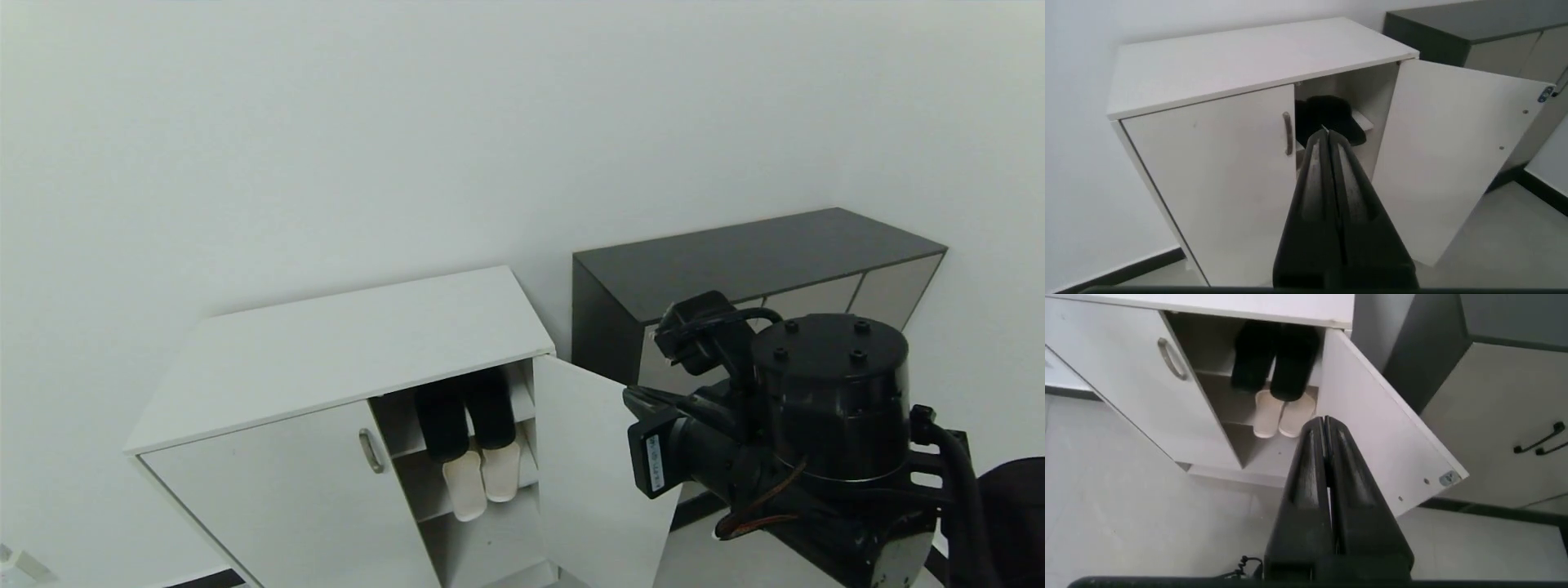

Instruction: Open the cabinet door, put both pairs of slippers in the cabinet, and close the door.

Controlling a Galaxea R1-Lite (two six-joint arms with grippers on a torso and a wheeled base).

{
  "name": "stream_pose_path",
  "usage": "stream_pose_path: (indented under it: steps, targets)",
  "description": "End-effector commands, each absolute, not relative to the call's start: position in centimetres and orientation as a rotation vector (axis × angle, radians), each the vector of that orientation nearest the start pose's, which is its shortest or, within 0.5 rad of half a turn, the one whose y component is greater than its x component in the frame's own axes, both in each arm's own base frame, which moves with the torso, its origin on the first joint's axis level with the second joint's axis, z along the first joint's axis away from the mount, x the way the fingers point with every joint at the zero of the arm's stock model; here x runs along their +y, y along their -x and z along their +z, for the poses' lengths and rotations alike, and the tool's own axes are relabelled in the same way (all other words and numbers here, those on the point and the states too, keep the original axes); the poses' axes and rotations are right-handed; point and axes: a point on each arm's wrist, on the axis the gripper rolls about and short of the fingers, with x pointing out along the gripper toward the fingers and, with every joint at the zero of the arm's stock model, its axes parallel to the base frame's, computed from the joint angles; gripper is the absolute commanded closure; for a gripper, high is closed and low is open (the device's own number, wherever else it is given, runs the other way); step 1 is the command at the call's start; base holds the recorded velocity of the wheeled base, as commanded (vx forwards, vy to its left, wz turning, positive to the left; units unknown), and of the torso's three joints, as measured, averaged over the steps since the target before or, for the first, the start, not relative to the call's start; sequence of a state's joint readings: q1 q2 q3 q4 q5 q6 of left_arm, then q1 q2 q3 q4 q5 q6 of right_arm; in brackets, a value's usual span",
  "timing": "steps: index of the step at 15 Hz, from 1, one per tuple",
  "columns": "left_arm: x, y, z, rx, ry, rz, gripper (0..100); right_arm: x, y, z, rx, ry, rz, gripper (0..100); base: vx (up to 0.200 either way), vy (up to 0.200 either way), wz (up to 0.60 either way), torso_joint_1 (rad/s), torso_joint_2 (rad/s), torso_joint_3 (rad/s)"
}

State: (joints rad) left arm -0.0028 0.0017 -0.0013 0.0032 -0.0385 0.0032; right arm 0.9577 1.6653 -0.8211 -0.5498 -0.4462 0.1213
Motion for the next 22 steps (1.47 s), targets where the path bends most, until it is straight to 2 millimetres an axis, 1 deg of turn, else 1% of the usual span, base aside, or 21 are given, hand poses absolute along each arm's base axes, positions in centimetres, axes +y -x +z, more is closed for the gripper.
stream_pose_path:
  steps: [1,2,9,10,13,15,16,17,18,21,22]
  targets:
    - [-0.1,2.3,7.6,0.003,-0.003,-0.040,100,23.8,-18.0,18.7,0.263,0.081,0.491,100,0.000,0.000,0.00,0.000,0.00,0.000]
    - [-0.1,2.3,7.6,0.003,-0.003,-0.043,100,23.8,-18.0,18.7,0.262,0.078,0.491,100,0.000,0.000,0.00,0.000,0.00,0.000]
    - [-0.1,2.3,7.5,0.005,-0.003,-0.041,100,23.7,-18.3,18.5,0.255,0.085,0.483,100,-0.200,0.000,0.00,0.001,0.00,0.002]
    - [-0.1,2.3,7.5,0.005,-0.003,-0.041,100,23.6,-18.7,18.2,0.263,0.090,0.468,100,-0.200,0.000,0.00,0.002,0.01,0.002]
    - [-0.1,2.3,7.6,0.003,-0.003,-0.043,100,22.8,-21.4,17.7,0.252,0.076,0.404,100,0.000,0.000,0.00,0.000,0.00,0.000]
    - [-0.1,2.3,7.5,0.005,-0.005,-0.041,100,21.9,-23.8,17.8,0.243,0.085,0.376,100,0.000,0.000,0.00,0.000,0.00,0.000]
    - [-0.1,2.3,7.5,0.005,-0.005,-0.043,100,21.1,-26.8,18.0,0.239,0.069,0.314,100,0.000,0.000,0.00,0.000,0.00,0.000]
    - [-0.1,2.3,7.6,0.003,-0.005,-0.041,100,20.6,-28.8,18.0,0.248,0.065,0.271,100,0.000,0.000,0.00,0.000,0.00,0.000]
    - [-0.1,2.3,7.5,0.005,-0.005,-0.043,100,20.4,-30.3,17.9,0.265,0.057,0.259,100,0.000,0.000,0.00,0.000,0.00,0.000]
    - [-0.1,2.3,7.5,0.005,-0.005,-0.043,100,19.8,-33.5,17.7,0.314,-0.012,0.266,100,0.000,0.000,0.00,0.000,0.00,0.000]
    - [-0.1,2.3,7.5,0.005,-0.005,-0.043,100,19.6,-34.1,17.6,0.323,-0.015,0.260,100,0.000,0.000,0.00,0.000,0.00,0.000]
